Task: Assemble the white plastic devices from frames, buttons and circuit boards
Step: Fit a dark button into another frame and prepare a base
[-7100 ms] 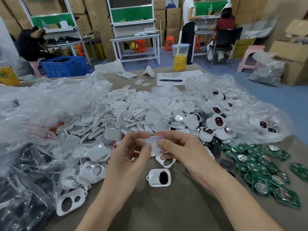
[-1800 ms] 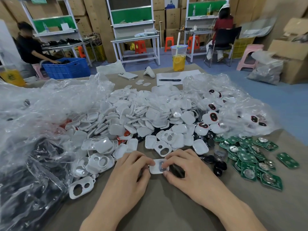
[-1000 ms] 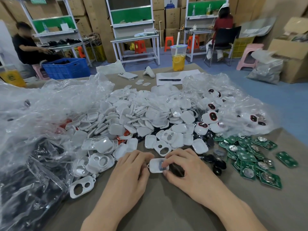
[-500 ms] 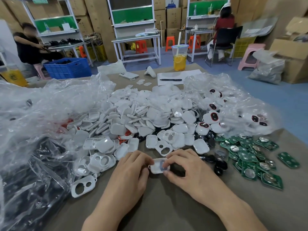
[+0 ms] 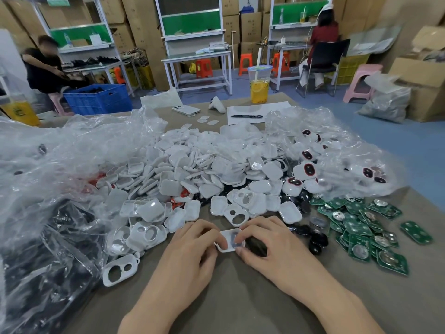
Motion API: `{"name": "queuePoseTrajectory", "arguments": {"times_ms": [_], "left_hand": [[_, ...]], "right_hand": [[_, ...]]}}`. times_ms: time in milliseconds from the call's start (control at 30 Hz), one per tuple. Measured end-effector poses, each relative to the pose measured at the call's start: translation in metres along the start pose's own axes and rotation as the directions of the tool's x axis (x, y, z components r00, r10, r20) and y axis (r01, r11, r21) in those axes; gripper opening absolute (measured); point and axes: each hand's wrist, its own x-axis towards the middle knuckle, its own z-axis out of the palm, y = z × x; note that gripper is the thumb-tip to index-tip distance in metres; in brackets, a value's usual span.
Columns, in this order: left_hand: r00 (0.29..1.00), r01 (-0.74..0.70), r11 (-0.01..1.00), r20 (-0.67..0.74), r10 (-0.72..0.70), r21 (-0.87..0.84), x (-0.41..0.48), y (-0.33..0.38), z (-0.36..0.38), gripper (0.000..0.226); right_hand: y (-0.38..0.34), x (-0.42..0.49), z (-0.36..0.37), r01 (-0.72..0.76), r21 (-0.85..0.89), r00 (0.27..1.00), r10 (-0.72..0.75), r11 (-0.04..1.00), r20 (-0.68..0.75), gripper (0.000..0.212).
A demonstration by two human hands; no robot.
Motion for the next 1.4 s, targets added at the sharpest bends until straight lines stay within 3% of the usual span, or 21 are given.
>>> {"name": "queuePoseTrajectory", "arguments": {"times_ms": [367, 467, 533, 633, 800, 1000, 1233, 1400], "left_hand": [[0.998, 0.06, 0.995, -0.02, -0.062, -0.085, 0.001, 0.003, -0.004, 0.028], [0.996, 0.083, 0.991, -0.018, -0.085, -0.101, 0.001, 0.004, -0.005, 0.03], [0.995, 0.091, 0.989, -0.025, -0.094, -0.115, 0.001, 0.004, -0.005, 0.031], [0.994, 0.097, 0.987, -0.034, -0.102, -0.13, 0.002, 0.005, -0.006, 0.031], [0.995, 0.096, 0.988, -0.028, -0.1, -0.122, 0.002, 0.005, -0.006, 0.031], [0.994, 0.098, 0.986, -0.034, -0.103, -0.133, 0.002, 0.004, -0.006, 0.031], [0.994, 0.091, 0.984, -0.053, -0.1, -0.154, 0.002, 0.003, -0.005, 0.033], [0.993, 0.091, 0.983, -0.056, -0.102, -0.161, 0.003, 0.003, -0.005, 0.032]], "right_hand": [[-0.006, -0.002, -0.004, -0.001, 0.013, 0.998, 0.002, 1.0, -0.056, 0.016], [-0.007, -0.003, -0.011, -0.039, -0.068, 0.96, 0.019, 0.997, -0.279, 0.017], [-0.004, -0.004, -0.019, -0.158, -0.173, 0.893, 0.066, 0.972, -0.446, 0.02], [0.006, -0.014, -0.027, -0.369, -0.219, 0.822, 0.207, 0.903, -0.531, 0.026], [0.013, -0.029, -0.02, -0.447, -0.335, 0.846, 0.271, 0.83, -0.459, 0.027], [0.009, -0.027, -0.022, -0.353, -0.286, 0.896, 0.235, 0.891, -0.376, 0.031], [0.011, -0.025, -0.017, -0.412, -0.304, 0.875, 0.28, 0.859, -0.394, 0.044], [0.011, -0.025, -0.015, -0.359, -0.25, 0.895, 0.256, 0.899, -0.365, 0.041]]}}
